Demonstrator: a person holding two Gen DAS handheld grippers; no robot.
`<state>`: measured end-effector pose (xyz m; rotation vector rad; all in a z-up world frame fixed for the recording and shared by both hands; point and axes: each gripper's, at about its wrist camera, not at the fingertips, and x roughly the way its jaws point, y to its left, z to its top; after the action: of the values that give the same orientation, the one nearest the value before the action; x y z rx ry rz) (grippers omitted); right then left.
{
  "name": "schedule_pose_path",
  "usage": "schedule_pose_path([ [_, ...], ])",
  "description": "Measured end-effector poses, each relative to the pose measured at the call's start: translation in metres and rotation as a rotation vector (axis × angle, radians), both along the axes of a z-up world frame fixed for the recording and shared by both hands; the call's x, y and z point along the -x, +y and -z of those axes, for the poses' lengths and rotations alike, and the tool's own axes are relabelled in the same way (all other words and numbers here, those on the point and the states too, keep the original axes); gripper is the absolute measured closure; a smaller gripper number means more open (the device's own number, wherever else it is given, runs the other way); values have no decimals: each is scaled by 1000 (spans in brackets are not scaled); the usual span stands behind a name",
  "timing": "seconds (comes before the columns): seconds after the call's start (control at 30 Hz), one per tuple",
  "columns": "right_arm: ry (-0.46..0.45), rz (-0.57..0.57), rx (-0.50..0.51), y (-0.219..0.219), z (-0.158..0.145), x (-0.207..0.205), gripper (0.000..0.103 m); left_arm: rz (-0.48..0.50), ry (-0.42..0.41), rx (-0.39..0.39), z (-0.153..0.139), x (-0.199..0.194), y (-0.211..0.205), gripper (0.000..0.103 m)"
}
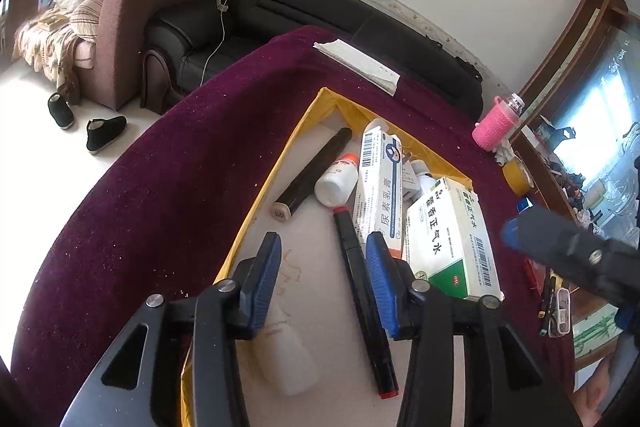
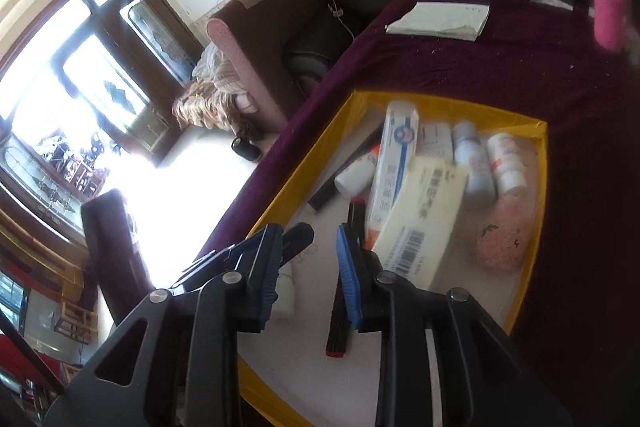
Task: Organize objects
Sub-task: 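Lower white bottle and red-capped marker into the tray and open both grippers, then grasp the black teal-capped marker on the table with the left gripper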
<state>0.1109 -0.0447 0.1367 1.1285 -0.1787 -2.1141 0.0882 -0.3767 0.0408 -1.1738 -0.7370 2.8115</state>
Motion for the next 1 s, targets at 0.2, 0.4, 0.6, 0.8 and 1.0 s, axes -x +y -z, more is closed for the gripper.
schedule_pose_path([
  [0.2,86,132,-4,52,-16,-5,52,-43,50,-123,-15,-22,3,42],
  [0.4,87,261,-38,119,15,-18,52,10,22,-116,-21,-5,42,38],
  [0.6,-10,347,4,176,37,-19,52,-91,-1,-159,-23,-23,79,38],
  [0.8,44,368,34,206,26,-28,51,-72,-50,-79,-19,-28,94,38],
  [1.0,39,358,71,219,30,-33,51,-34,-88,-31,-7,11,125,38],
])
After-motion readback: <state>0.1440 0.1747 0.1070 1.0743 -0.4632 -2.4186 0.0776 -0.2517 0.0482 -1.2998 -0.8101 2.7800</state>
